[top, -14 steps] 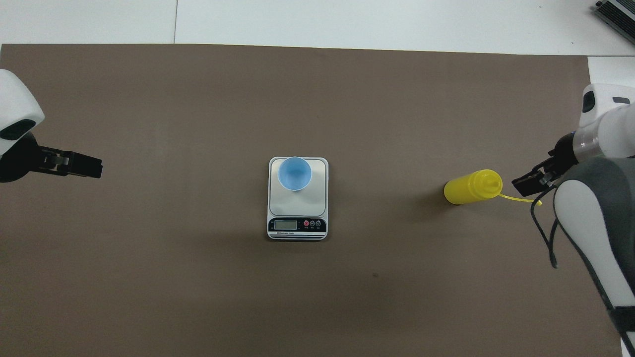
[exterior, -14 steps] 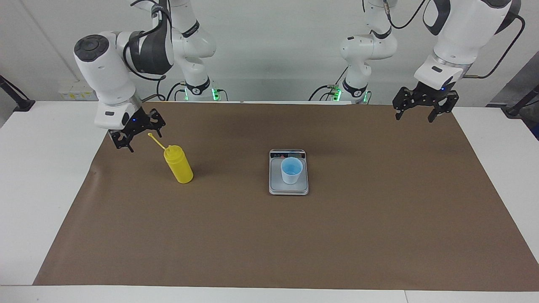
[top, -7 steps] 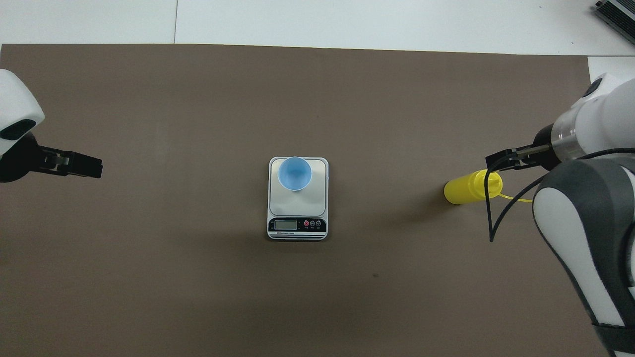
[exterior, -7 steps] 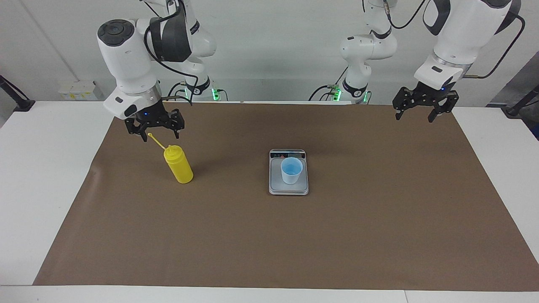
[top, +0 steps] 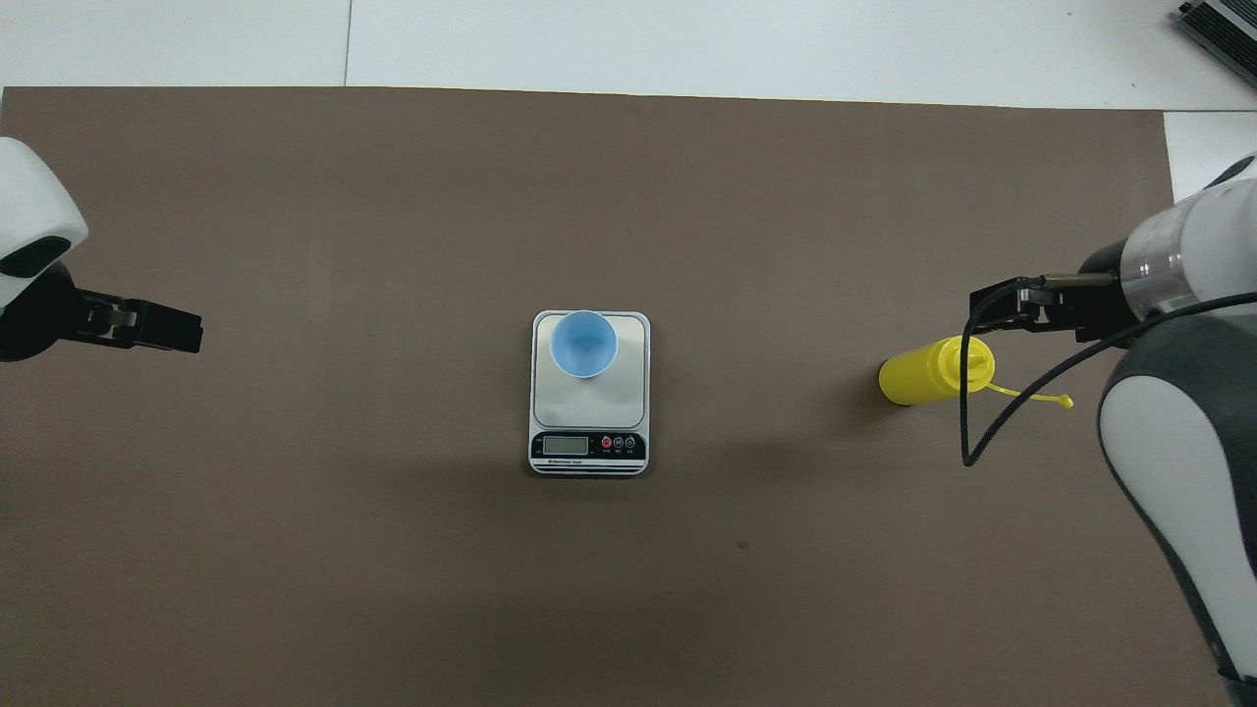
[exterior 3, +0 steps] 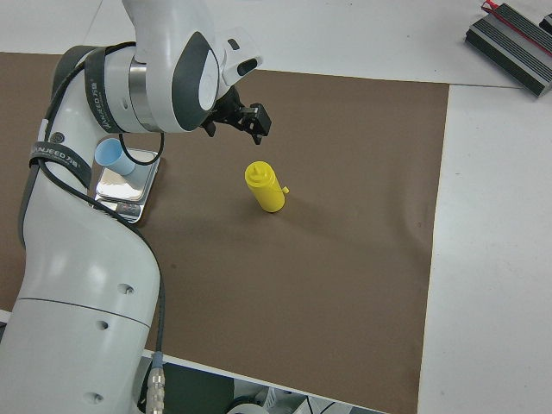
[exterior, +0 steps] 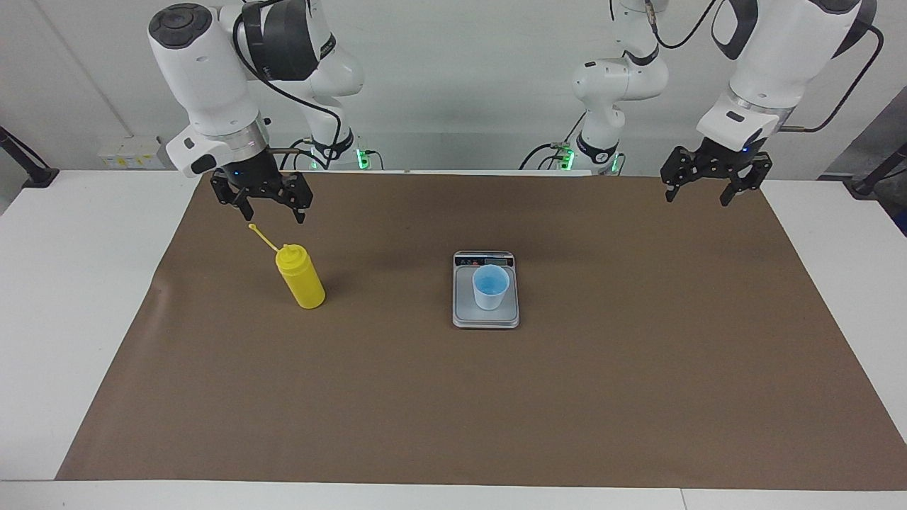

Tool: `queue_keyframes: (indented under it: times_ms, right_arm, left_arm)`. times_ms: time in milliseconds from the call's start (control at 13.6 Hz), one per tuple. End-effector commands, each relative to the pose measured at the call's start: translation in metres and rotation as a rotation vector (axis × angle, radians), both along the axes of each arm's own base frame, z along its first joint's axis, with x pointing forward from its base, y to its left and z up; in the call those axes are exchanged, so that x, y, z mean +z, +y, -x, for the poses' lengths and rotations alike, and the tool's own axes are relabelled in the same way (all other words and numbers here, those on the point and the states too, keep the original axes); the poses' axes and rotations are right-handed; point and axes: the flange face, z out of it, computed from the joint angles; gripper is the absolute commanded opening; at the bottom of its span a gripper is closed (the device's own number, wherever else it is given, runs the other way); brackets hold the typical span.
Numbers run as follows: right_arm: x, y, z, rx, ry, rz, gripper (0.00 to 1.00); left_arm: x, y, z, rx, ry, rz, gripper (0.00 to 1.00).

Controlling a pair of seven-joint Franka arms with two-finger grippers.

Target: Pour seasoning into cup on scale with both arms

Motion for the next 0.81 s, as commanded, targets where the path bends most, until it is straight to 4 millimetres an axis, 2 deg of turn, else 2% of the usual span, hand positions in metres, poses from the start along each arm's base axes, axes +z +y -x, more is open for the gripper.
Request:
queue_keyframes:
  times_ms: [0,737]
  right_arm:
    - [0.003,-0.004,0.002,-0.017,0.007,-0.020,1.00]
    - [0.022,0.003,0.006,-0.001,0.029,0.000,1.00]
  left_arm:
    - [0.002,0.005,0.004,-0.004,0.008,0.014,1.00]
    - [0.002,0.005,0.004,-0.004,0.008,0.014,1.00]
